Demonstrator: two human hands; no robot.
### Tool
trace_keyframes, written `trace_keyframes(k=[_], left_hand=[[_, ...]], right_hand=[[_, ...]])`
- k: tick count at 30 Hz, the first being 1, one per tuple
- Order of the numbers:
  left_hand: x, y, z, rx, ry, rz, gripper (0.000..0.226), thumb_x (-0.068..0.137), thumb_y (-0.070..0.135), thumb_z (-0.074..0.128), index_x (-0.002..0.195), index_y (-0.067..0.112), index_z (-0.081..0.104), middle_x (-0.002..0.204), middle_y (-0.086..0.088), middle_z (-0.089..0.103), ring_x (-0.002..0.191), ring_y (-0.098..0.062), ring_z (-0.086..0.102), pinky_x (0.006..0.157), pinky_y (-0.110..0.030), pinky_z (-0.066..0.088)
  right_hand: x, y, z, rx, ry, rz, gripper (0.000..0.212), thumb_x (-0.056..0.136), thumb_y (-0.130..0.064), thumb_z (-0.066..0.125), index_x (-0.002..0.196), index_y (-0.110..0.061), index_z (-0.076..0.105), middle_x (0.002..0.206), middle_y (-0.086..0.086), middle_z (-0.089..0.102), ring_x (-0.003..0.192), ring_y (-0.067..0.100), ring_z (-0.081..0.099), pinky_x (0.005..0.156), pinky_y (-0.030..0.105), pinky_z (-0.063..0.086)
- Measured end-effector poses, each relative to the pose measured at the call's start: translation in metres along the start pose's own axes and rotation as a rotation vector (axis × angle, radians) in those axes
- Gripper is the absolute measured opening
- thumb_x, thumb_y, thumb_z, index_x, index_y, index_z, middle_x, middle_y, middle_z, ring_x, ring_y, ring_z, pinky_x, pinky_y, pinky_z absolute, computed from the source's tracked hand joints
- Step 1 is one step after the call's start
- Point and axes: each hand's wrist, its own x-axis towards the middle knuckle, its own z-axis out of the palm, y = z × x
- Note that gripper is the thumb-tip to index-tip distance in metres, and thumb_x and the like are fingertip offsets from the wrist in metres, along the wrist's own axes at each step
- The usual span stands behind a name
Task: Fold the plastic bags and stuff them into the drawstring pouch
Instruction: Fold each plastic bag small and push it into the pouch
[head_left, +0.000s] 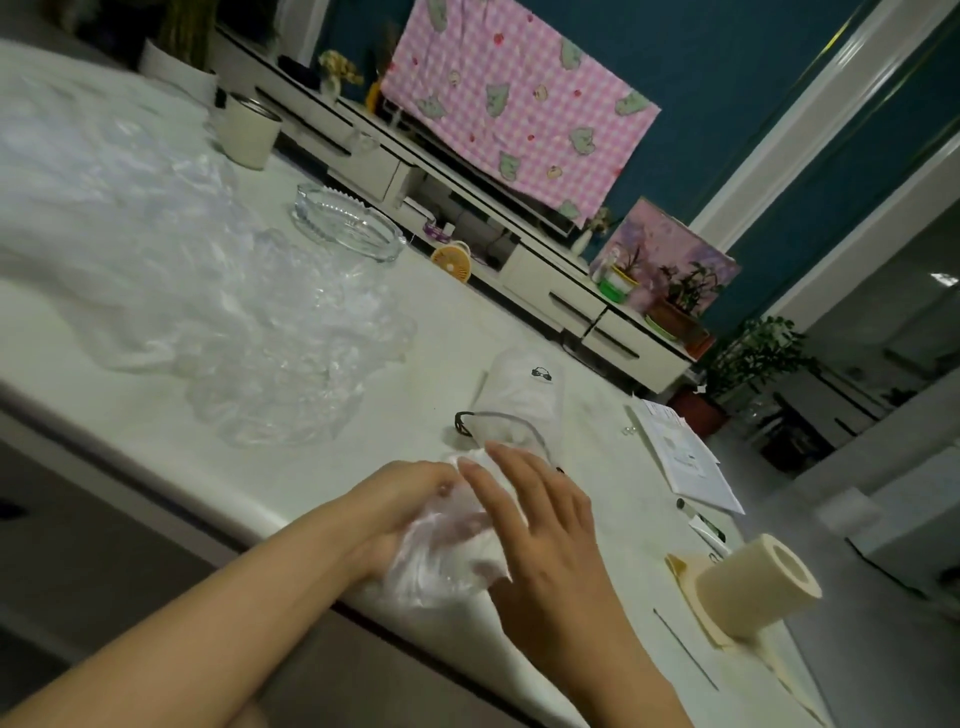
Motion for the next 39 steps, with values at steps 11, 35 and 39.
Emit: trace_keyframes(k=[11, 35, 39], left_hand=[[-0.005, -0.005, 0.003, 0.198, 0.127, 0.177, 0.018, 0.089, -0.001, 0.051, 0.074, 0.004, 0.06, 0.057, -0.01, 0.062, 0.062, -0.026, 0.059, 0.063, -0.038, 0.053], [-0.021, 0.001, 0.01, 0.394, 0.03, 0.384, 0.008, 0.091, 0.0, 0.054, 0.085, 0.006, 0.055, 0.067, -0.007, 0.065, 0.054, -0.019, 0.065, 0.056, -0.028, 0.057], [-0.022, -0.003, 0.01, 0.398, 0.004, 0.397, 0.011, 0.091, -0.005, 0.051, 0.086, 0.004, 0.053, 0.066, -0.01, 0.066, 0.048, -0.021, 0.064, 0.046, -0.025, 0.054]], right_hand=[[0.006, -0.011, -0.002, 0.72, -0.195, 0.266, 0.02, 0.079, -0.037, 0.054, 0.089, -0.052, 0.065, 0.086, -0.025, 0.055, 0.089, 0.003, 0.048, 0.083, 0.02, 0.035], [0.013, 0.013, -0.003, 1.278, -0.081, 0.892, 0.045, 0.072, -0.024, 0.078, 0.112, -0.023, 0.056, 0.11, -0.004, 0.064, 0.098, 0.009, 0.063, 0.072, 0.016, 0.05], [0.015, 0.017, 0.0, 1.647, -0.124, 0.905, 0.036, 0.073, -0.011, 0.067, 0.109, -0.011, 0.062, 0.103, 0.01, 0.068, 0.087, 0.023, 0.065, 0.073, 0.029, 0.048]])
